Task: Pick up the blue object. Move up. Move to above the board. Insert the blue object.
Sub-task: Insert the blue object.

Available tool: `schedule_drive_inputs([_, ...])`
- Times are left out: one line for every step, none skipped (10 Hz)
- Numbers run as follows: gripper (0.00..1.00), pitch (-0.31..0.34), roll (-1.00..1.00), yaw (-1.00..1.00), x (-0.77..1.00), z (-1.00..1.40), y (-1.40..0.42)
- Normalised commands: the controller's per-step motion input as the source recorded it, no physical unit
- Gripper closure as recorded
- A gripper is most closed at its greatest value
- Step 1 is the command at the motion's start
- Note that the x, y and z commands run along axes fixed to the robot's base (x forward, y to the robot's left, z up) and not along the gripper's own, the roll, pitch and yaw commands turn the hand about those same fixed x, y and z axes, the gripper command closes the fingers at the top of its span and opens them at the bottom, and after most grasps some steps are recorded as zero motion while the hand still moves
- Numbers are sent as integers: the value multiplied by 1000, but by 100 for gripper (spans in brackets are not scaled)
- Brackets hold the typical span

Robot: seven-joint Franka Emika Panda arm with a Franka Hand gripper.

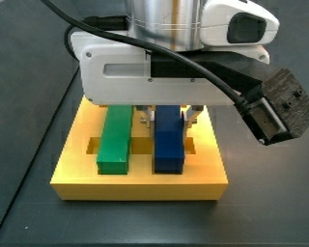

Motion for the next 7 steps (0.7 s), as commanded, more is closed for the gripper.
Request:
schedule_drive_inputs([100, 0, 34, 103, -154, -51, 0])
schedule_drive_inputs([100, 0, 37, 183, -74, -94, 0])
schedule_drive_inputs([100, 0, 49, 231, 0, -77, 0])
schedule_drive_inputs([100, 0, 30, 211, 0, -46, -14])
schedule_drive_inputs([100, 14, 43, 134, 26, -40, -43])
schedule_drive_inputs([100, 36, 66, 114, 57, -83, -31])
schedule_drive_inputs([100, 19, 66, 94, 37, -157, -37])
